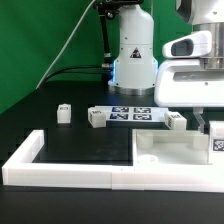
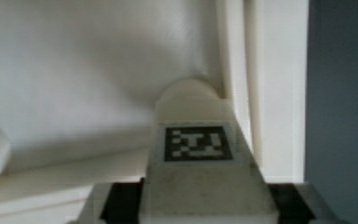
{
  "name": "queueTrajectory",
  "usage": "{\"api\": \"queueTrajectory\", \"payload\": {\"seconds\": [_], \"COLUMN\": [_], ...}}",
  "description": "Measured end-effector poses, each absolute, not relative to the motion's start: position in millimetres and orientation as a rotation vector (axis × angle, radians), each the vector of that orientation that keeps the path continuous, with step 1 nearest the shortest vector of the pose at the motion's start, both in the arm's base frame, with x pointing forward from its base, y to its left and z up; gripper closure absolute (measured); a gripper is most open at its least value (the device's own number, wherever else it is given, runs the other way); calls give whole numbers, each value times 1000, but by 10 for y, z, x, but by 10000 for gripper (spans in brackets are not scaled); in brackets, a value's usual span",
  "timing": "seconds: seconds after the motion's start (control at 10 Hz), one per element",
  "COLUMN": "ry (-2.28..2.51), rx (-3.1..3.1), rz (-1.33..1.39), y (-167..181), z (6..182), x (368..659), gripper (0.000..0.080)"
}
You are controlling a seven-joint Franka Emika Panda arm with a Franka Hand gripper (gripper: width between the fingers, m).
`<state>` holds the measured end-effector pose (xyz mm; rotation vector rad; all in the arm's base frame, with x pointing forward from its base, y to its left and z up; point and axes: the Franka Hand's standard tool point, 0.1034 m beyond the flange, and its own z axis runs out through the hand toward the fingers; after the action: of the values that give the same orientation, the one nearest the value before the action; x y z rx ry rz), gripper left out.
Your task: Assemble one leg
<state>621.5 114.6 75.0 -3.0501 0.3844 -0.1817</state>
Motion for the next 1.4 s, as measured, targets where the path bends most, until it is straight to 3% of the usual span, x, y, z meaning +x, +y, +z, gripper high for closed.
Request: {"api": "queueTrajectory", "payload": {"seconds": [0.6, 1.4], "ry": [1643, 2454], "rx": [-2542, -1684], "rz": [-111, 12], "y": [1223, 1231], "z": [755, 755], "x": [6193, 6199], "gripper": [507, 506]}}
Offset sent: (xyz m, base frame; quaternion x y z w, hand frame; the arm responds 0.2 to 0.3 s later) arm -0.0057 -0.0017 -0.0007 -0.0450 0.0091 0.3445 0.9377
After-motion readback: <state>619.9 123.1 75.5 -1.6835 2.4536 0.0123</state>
